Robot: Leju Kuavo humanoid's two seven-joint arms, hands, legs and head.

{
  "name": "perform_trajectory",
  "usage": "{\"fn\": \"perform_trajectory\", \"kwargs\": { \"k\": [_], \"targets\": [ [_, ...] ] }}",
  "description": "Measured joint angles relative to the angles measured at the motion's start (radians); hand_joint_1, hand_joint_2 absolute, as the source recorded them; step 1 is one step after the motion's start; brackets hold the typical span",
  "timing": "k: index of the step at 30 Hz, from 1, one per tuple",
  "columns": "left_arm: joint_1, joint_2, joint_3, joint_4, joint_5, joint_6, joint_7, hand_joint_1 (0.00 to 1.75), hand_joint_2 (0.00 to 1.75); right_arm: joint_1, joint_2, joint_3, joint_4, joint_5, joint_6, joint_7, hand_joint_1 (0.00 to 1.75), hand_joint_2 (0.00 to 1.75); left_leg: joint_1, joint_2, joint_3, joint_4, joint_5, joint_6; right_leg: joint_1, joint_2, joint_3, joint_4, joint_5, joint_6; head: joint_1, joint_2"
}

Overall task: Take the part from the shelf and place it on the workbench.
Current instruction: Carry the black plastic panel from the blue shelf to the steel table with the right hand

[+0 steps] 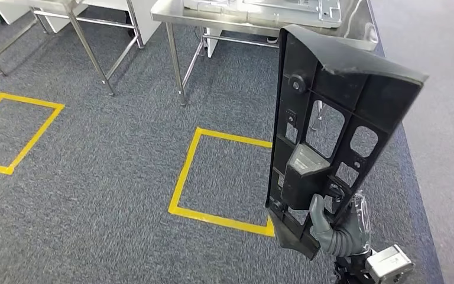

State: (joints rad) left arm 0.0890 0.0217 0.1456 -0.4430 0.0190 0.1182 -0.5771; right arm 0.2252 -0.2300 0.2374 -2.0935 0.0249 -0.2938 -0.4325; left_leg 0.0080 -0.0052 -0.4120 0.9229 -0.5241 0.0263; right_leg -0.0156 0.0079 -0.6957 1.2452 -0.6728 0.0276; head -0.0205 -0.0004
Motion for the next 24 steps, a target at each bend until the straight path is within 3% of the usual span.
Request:
{"fn": "perform_trajectory", "kwargs": {
  "k": [1,4,5,7,8,10,11,13,15,16,17,19,20,21,23,24],
  "targets": [
    [0.0,0.0,0.0,0.015,0.004,0.002,-0.005,0.0,1.75,-0.002,0.0,0.0,0.004,0.0,0.001,0.003,1.75,1.75,0.001,-0.001,0.03,-0.005,-0.02,-0.002,-0.001,-0.003,-0.011,-0.047,0.02,0.0,0.0,0.0],
    [0.0,0.0,0.0,0.055,0.014,0.006,-0.021,0.0,1.75,-0.005,0.0,-0.002,0.017,0.0,-0.002,0.011,1.75,1.75,0.001,-0.001,0.102,-0.012,-0.087,-0.015,0.006,-0.019,-0.022,-0.191,0.266,-0.01,-0.001,0.0],
    [-0.002,0.0,0.0,0.063,0.015,0.007,-0.024,0.0,1.75,-0.006,0.0,-0.003,0.02,0.001,-0.003,0.013,1.75,1.75,0.002,0.0,0.125,-0.016,-0.102,-0.022,0.011,-0.02,-0.017,-0.207,0.312,-0.017,-0.001,0.0],
    [-0.014,0.0,0.0,0.07,0.017,0.008,-0.027,0.0,1.75,-0.012,0.0,-0.007,0.02,0.001,-0.005,0.014,1.75,1.75,0.008,0.001,0.137,0.013,-0.089,-0.039,0.018,-0.013,0.01,-0.207,0.29,-0.035,-0.002,0.001],
    [-0.021,0.0,0.0,0.072,0.017,0.008,-0.028,0.0,1.75,-0.015,0.0,-0.008,0.019,0.001,-0.006,0.013,1.75,1.75,0.01,0.001,0.119,0.069,-0.062,-0.045,0.018,-0.009,0.03,-0.213,0.277,-0.044,-0.001,0.001],
    [-0.033,0.0,-0.001,0.079,0.018,0.008,-0.029,0.0,1.75,-0.021,0.0,-0.009,0.019,0.002,-0.007,0.012,1.75,1.75,0.013,0.001,0.02,0.238,-0.025,-0.051,0.015,-0.007,0.077,-0.229,0.248,-0.059,0.0,0.0],
    [-0.035,0.001,-0.001,0.084,0.019,0.008,-0.029,0.0,1.75,-0.022,0.0,-0.009,0.019,0.003,-0.007,0.012,1.75,1.75,0.013,0.001,-0.04,0.312,-0.038,-0.051,0.015,-0.006,0.101,-0.235,0.231,-0.063,0.0,0.0],
    [-0.033,0.002,-0.001,0.095,0.021,0.008,-0.03,0.0,1.75,-0.022,0.0,-0.009,0.022,0.005,-0.007,0.014,1.75,1.75,0.013,0.001,-0.144,0.378,-0.126,-0.054,0.013,0.003,0.148,-0.241,0.196,-0.065,-0.001,0.0],
    [-0.028,0.003,0.0,0.108,0.022,0.009,-0.033,0.0,1.75,-0.021,0.0,-0.009,0.027,0.009,-0.009,0.019,1.75,1.75,0.013,0.001,-0.216,0.353,-0.208,-0.056,0.01,0.012,0.199,-0.245,0.158,-0.062,-0.001,0.0],
    [-0.026,0.004,0.0,0.115,0.023,0.01,-0.035,0.0,1.75,-0.021,0.0,-0.009,0.03,0.011,-0.011,0.023,1.75,1.75,0.013,0.002,-0.24,0.314,-0.204,-0.057,0.009,0.014,0.227,-0.248,0.138,-0.059,-0.002,0.0],
    [-0.025,0.005,0.0,0.122,0.024,0.01,-0.038,0.0,1.75,-0.021,0.001,-0.009,0.034,0.012,-0.013,0.026,1.75,1.75,0.013,0.003,-0.256,0.263,-0.152,-0.056,0.009,0.015,0.253,-0.252,0.118,-0.056,-0.002,0.0],
    [-0.029,0.008,0.001,0.135,0.025,0.01,-0.042,0.0,1.75,-0.022,0.001,-0.008,0.04,0.014,-0.017,0.031,1.75,1.75,0.011,0.007,-0.264,0.164,0.03,-0.051,0.011,0.018,0.298,-0.259,0.078,-0.047,-0.002,0.0],
    [-0.034,0.01,0.001,0.139,0.026,0.01,-0.045,0.0,1.75,-0.023,0.002,-0.008,0.041,0.015,-0.019,0.033,1.75,1.75,0.01,0.009,-0.26,0.136,0.092,-0.045,0.013,0.021,0.318,-0.264,0.064,-0.041,-0.002,0.0],
    [-0.042,0.01,0.001,0.142,0.026,0.01,-0.047,0.0,1.75,-0.026,0.003,-0.008,0.041,0.018,-0.02,0.036,1.75,1.75,0.009,0.009,-0.255,0.123,0.116,-0.039,0.015,0.022,0.331,-0.262,0.062,-0.034,-0.002,0.0],
    [-0.056,0.011,0.001,0.144,0.028,0.01,-0.051,0.0,1.75,-0.037,0.006,-0.007,0.04,0.025,-0.021,0.042,1.75,1.75,0.01,0.002,-0.233,0.118,0.094,-0.023,0.015,0.019,0.334,-0.23,0.078,-0.021,0.0,0.0],
    [-0.06,0.011,0.001,0.146,0.029,0.009,-0.052,0.0,1.75,-0.044,0.008,-0.007,0.042,0.028,-0.022,0.044,1.75,1.75,0.01,-0.001,-0.219,0.116,0.088,-0.017,0.013,0.014,0.312,-0.188,0.092,-0.014,0.0,0.0]
  ]
}}
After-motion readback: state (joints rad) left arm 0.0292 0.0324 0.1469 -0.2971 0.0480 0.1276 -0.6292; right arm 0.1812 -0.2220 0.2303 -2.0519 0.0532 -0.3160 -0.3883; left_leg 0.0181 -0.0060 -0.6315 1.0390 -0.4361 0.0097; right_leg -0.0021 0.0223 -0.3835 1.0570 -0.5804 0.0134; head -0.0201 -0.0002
